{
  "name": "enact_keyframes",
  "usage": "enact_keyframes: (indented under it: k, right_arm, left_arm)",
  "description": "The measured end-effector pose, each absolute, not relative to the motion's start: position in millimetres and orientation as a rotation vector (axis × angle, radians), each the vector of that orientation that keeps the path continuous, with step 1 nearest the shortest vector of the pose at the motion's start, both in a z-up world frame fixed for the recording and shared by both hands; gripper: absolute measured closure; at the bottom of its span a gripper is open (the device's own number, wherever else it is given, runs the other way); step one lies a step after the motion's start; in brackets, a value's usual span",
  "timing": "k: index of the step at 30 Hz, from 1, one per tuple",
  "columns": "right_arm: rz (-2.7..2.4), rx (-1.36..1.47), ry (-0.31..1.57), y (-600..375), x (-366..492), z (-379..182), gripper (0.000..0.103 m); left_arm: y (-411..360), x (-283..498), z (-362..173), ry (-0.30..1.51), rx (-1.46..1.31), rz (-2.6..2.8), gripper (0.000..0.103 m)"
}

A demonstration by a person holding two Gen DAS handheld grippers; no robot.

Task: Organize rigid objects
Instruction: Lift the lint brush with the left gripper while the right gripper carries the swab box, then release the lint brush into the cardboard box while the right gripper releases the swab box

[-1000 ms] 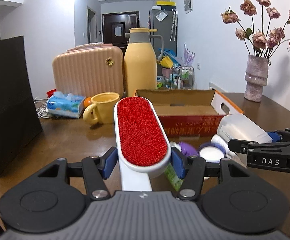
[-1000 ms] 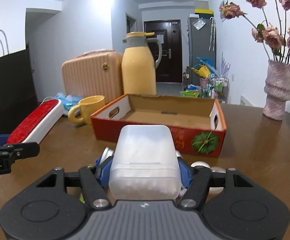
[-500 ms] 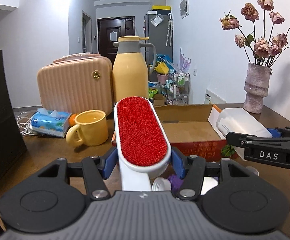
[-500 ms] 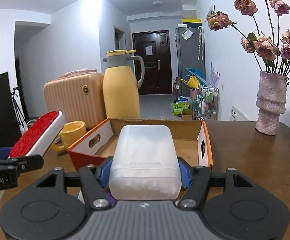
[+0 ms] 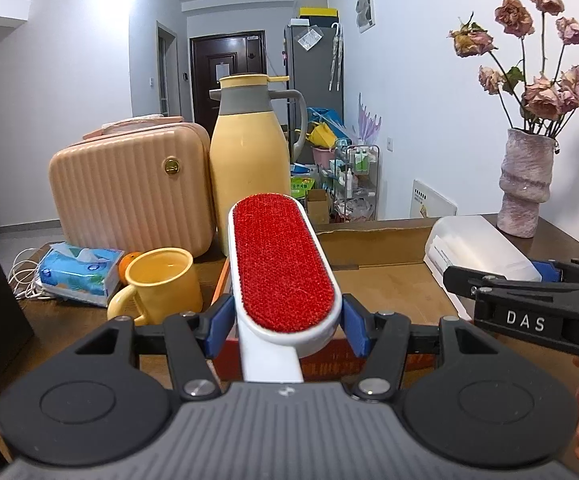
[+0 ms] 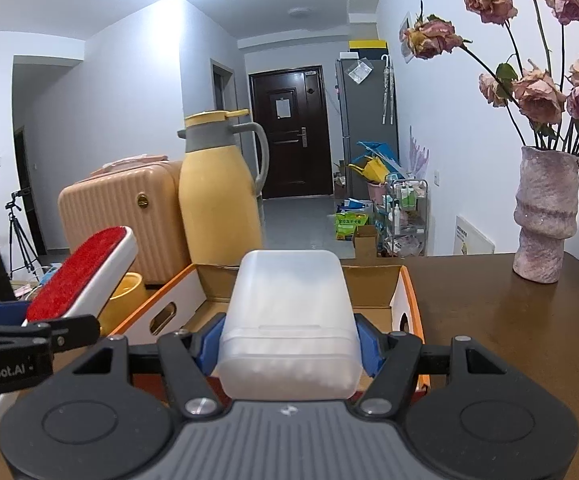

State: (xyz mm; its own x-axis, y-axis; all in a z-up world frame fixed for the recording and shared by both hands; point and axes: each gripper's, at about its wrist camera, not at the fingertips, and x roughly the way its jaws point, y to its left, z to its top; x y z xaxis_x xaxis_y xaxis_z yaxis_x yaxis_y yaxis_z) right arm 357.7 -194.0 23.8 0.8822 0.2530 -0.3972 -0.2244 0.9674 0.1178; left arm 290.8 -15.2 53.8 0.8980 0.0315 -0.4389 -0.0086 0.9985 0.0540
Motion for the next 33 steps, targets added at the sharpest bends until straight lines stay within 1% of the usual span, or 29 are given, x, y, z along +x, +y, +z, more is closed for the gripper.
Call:
enact_keyframes:
  k: [12,20,30,31,32,33]
  right_arm:
    - [0.205,0.077,0.464,-197,415,15,0.038]
    - [0.198,0.062,0.537,-197,456,2,0.038]
    - [0.197,0.03,0.598,-193,478,-12,0.038]
    - [0.196,0.027,0.608,-192,479,-13,0.038]
    - [0.193,0.023,0.617,-192,480,-14,0.038]
    - [0.19,0.022,0.623,-193,481,-15,0.038]
  left_arm:
    - [-20,361,43,0.515,0.047,0.024,0.045]
    - [-24,409,32,0.57,0.083,0.039,0.045]
    - [-24,450,12,0.648,0.09,0.042,0.045]
    - [-24,452,10,0.654,0.091,0.042,0.043]
    - [-24,453,9,0.66,0.096,0.038,0.039]
    - [-24,455,9,0.669,0.096,0.035,0.032]
